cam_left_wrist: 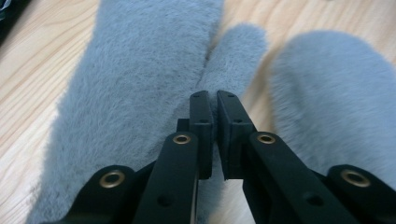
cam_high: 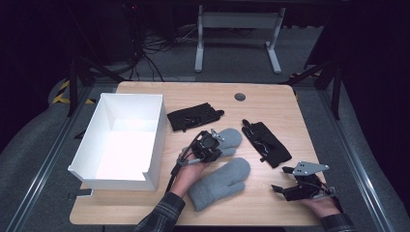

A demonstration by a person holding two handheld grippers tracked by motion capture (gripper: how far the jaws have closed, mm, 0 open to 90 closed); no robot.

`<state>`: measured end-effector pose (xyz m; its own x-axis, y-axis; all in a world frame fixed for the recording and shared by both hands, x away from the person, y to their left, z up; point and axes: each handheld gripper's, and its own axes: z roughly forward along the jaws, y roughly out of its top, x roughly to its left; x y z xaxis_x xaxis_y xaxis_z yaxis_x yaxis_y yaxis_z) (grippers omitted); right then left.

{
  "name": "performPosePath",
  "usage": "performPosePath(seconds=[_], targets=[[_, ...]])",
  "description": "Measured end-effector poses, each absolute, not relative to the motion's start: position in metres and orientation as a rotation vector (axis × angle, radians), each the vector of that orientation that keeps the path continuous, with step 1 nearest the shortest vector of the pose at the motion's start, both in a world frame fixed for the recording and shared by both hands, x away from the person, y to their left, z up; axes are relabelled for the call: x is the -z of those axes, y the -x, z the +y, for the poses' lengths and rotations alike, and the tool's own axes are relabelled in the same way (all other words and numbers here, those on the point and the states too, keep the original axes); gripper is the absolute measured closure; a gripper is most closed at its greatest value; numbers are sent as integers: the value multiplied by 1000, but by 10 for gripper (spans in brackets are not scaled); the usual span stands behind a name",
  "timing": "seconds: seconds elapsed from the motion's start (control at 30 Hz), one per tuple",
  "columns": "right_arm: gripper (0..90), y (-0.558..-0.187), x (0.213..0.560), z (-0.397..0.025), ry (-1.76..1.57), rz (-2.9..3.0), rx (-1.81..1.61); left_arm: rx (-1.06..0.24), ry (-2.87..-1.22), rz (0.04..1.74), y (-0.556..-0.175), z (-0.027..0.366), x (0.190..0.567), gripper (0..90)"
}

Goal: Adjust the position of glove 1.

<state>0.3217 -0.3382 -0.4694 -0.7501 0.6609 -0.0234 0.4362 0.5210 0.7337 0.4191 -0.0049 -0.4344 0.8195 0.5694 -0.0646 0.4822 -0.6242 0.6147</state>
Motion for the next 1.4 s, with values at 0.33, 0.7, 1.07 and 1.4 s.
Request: performPosePath(seconds=[0.33, 0.7, 1.07, 1.4], targets=[[165, -321, 469, -338, -912, 2468, -1064, -244, -2271, 701, -431, 14, 413, 633], [166, -321, 470, -338, -911, 2468, -1066, -187, -2334, 747, -458, 28, 441, 575], [169, -321, 469, -338, -912, 2466, -1066, -145, -2295, 823, -452, 32, 434, 852], [183, -321, 469, -338, -910, 2465, -1069, -101, -2188, 917, -434, 46, 401, 855]])
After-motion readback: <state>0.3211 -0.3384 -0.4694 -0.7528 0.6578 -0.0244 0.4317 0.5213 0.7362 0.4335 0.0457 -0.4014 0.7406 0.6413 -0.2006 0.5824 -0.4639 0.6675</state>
